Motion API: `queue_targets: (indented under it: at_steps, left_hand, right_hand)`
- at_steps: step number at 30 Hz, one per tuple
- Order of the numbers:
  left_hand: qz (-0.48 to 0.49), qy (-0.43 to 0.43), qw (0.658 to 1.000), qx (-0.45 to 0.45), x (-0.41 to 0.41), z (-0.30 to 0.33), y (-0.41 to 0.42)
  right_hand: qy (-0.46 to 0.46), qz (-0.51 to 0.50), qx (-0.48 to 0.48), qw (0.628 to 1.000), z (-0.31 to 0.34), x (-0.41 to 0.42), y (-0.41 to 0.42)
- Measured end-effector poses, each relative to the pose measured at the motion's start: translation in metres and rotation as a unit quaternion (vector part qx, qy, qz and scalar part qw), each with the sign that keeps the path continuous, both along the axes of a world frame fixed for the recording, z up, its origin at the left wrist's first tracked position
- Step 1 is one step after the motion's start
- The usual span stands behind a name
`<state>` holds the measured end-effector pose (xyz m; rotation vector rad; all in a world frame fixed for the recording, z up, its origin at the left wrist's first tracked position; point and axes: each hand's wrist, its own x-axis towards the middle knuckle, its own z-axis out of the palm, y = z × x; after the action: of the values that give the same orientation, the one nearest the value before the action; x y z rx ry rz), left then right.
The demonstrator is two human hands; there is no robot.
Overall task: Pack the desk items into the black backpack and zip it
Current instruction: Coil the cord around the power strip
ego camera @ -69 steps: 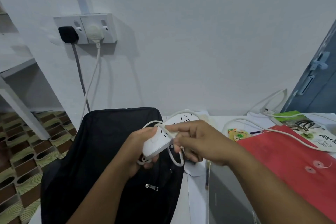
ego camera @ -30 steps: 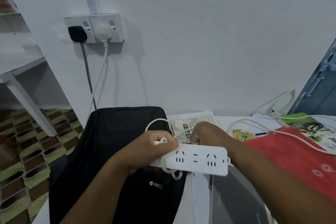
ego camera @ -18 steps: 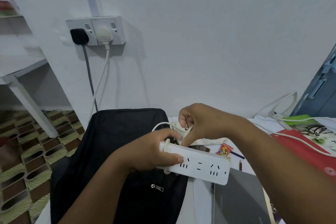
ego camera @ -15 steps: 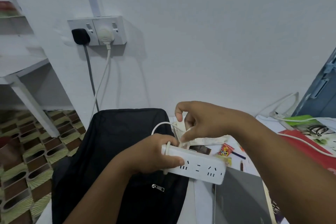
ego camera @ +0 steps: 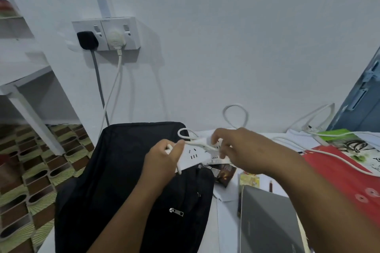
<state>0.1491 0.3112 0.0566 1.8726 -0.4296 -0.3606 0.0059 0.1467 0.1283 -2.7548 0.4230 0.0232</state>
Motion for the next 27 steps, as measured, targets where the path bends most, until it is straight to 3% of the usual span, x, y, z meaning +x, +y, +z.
queue_targets:
  at_steps: [3, 6, 9, 14, 20, 22, 27]
  left_hand:
    - [0.033, 0.036, 0.998, -0.039, 0.003, 0.008, 0.000]
    - [0.043, 0.115, 0.987, -0.109, 0.002, 0.017, -0.002]
    - [0.031, 0.144, 0.980, -0.131, 0.002, 0.021, -0.003]
    - [-0.011, 0.171, 0.974, -0.147, 0.001, 0.023, 0.000]
    - [-0.050, 0.181, 0.968, -0.167, 0.004, 0.024, 0.010]
    - [-0.072, 0.185, 0.967, -0.160, 0.004, 0.024, 0.012]
    - [-0.189, 0.187, 0.949, -0.169, 0.000, 0.028, 0.015]
  right_hand:
    - [-0.009, -0.005, 0.064, 0.998, -0.011, -0.003, -0.011]
    - [-0.099, 0.039, 0.174, 0.979, -0.028, -0.001, 0.006]
    - [-0.159, 0.103, 0.132, 0.973, -0.049, 0.005, 0.030]
    - [-0.148, 0.154, 0.073, 0.974, -0.069, 0.011, 0.047]
    - [-0.196, 0.099, 0.160, 0.962, -0.082, 0.014, 0.019]
    - [-0.178, 0.083, 0.140, 0.971, -0.080, 0.013, 0.013]
    - [-0.016, 0.057, 0.094, 0.994, -0.079, 0.013, 0.009]
